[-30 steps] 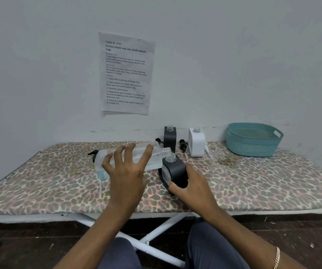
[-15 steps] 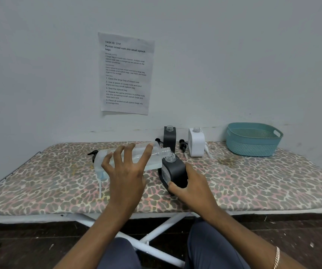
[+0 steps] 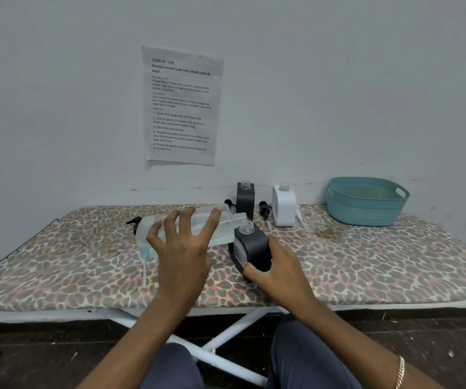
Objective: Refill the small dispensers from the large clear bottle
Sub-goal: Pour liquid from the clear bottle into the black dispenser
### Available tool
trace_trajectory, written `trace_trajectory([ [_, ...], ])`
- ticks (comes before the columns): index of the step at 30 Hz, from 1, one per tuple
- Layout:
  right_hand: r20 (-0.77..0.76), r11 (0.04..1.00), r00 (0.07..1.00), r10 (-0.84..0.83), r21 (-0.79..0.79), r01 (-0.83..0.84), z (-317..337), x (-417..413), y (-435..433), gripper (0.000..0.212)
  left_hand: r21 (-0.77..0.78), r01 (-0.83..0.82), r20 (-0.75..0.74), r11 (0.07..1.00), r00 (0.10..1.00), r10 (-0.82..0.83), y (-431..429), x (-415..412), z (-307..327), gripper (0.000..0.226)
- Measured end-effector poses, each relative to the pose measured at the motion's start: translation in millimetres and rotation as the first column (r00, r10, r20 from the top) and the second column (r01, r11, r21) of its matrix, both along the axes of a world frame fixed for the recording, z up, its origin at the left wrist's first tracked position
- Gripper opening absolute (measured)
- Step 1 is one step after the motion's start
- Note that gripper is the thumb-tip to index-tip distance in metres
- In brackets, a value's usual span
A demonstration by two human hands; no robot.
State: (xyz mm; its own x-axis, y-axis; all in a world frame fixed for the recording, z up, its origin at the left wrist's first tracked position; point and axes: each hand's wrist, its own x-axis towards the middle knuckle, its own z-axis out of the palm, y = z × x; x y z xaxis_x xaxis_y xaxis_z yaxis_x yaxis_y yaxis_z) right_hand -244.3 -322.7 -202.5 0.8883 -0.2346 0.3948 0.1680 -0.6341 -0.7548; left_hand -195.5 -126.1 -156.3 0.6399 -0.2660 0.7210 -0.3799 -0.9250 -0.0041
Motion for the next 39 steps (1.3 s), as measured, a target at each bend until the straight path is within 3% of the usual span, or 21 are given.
trace_trajectory([
  [39,0.018,1.000,1.000,0.010,-0.002,-0.010,-1.0,0.5,-0.5,0.037,-0.001,-0.002,0.003,1.000,1.000,0.002,-0.7,-1.3,0.8,0.102],
])
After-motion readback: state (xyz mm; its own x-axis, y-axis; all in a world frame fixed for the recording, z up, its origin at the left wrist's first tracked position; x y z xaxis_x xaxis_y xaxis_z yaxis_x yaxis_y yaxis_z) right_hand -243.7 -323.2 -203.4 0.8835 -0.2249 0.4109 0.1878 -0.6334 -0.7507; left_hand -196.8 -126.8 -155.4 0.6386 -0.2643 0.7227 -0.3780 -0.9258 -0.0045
